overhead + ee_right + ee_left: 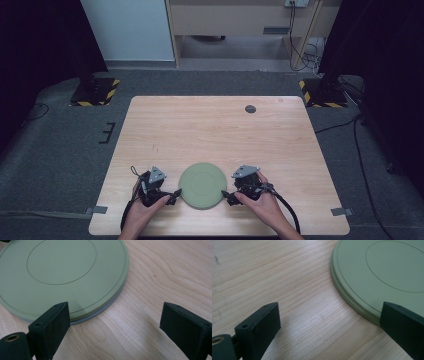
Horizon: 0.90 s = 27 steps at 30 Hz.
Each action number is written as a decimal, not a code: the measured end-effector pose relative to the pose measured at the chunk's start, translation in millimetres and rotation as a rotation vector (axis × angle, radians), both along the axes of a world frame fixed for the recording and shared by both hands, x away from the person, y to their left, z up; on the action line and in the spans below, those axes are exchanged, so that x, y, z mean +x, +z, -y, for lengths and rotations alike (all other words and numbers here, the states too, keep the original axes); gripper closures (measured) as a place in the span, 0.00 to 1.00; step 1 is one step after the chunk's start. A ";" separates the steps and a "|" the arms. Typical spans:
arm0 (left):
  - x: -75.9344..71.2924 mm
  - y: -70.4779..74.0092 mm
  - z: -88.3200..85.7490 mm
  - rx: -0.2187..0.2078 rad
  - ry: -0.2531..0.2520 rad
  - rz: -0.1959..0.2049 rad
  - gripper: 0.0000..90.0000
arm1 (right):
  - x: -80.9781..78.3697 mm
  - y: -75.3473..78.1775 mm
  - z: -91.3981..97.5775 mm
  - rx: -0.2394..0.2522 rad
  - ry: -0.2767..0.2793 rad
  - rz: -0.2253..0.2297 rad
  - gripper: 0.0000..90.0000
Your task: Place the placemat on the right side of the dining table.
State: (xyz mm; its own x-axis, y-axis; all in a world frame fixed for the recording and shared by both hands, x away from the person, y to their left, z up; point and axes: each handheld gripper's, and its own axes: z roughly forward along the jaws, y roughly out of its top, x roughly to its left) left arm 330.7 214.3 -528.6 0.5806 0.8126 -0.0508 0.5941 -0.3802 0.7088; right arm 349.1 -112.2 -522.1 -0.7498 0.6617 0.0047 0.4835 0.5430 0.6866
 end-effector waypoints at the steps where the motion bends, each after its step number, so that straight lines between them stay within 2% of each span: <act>1: 0.2 -0.1 0.1 0.001 0.001 0.001 0.03 | -0.4 0.2 -0.3 -0.001 -0.001 0.003 0.10; 19: 5.5 1.6 6.3 0.030 0.035 0.034 0.02 | 10.3 -1.1 0.9 0.010 -0.070 0.024 0.04; 24: 3.5 1.8 6.0 0.026 0.029 0.026 0.03 | 6.9 0.5 0.7 0.017 -0.069 0.030 0.10; 27: 3.5 1.6 6.3 0.028 0.032 0.029 0.03 | 5.0 0.9 -0.4 0.011 -0.068 0.041 0.10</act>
